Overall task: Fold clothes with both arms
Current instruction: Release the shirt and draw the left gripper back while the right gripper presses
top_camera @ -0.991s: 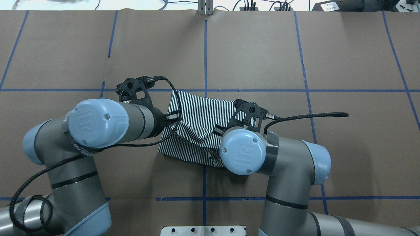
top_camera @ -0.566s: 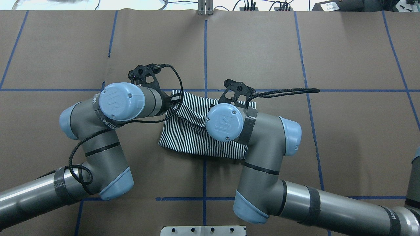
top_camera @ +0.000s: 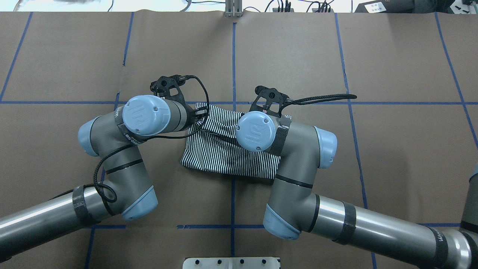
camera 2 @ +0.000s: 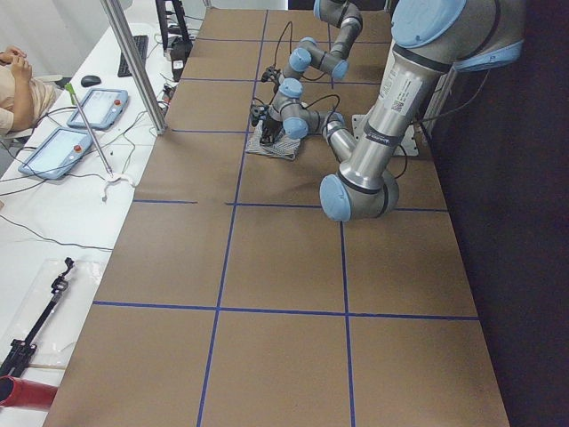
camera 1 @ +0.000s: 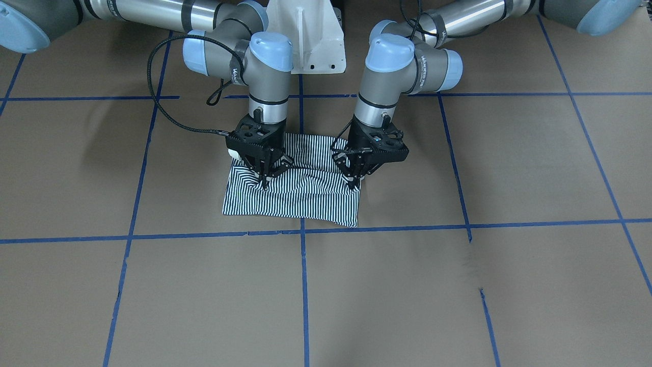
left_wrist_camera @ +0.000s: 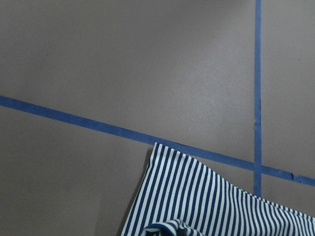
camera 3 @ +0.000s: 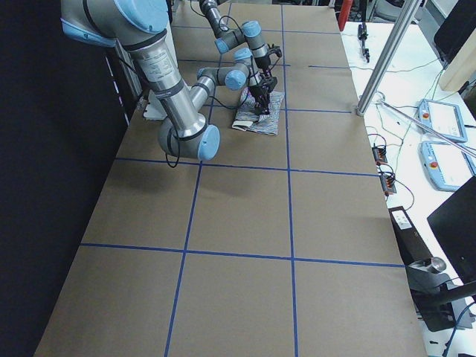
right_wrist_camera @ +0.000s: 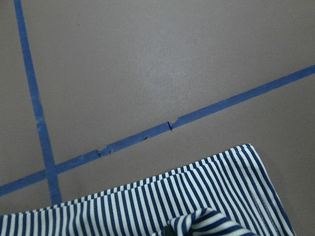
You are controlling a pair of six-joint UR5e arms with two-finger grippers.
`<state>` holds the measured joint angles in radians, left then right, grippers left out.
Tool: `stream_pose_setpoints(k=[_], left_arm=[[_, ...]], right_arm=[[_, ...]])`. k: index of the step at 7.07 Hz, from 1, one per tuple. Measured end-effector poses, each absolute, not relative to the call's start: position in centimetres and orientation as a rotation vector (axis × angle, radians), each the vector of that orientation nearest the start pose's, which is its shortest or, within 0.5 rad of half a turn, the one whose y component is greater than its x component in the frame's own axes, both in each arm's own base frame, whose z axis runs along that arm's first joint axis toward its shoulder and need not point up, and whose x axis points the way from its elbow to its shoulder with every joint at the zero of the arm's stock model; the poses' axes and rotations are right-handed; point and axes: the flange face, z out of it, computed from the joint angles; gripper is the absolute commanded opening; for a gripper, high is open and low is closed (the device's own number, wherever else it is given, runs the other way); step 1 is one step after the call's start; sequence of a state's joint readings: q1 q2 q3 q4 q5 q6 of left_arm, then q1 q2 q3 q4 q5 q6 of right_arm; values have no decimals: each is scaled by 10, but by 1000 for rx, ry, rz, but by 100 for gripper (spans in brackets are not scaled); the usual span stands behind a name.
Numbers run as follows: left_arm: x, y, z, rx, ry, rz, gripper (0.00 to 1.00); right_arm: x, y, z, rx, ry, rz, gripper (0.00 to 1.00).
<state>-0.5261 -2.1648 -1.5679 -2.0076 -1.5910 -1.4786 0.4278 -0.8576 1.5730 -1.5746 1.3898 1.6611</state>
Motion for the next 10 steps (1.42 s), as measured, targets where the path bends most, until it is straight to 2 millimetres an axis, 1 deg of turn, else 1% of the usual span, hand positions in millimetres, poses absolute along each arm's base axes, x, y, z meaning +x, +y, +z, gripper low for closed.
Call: stream_pose_setpoints(k=[2, 3, 4, 6, 7, 8, 9, 10], left_arm=[[545, -468, 271, 299, 991, -382, 0], [546, -469, 272, 300, 992, -382, 6], [546, -469, 272, 300, 993, -382, 99], [540, -474, 272, 342, 989, -327, 100], [525, -486, 275, 380, 975, -266, 100], [498, -506, 282, 408, 956, -190, 100], [467, -527, 295, 428, 934, -104, 100], [449, -538, 304, 441, 918, -59, 100]], right_arm=[[-587, -436, 240, 297, -669, 551, 0], [-587, -437, 242, 299, -664, 547, 9], [-588, -438, 244, 300, -661, 543, 99], [-594, -438, 250, 303, -647, 536, 100], [-598, -440, 248, 309, -659, 522, 100], [-600, -440, 239, 319, -684, 497, 100], [-602, -440, 223, 326, -709, 478, 100], [-603, -437, 209, 327, -731, 459, 100]])
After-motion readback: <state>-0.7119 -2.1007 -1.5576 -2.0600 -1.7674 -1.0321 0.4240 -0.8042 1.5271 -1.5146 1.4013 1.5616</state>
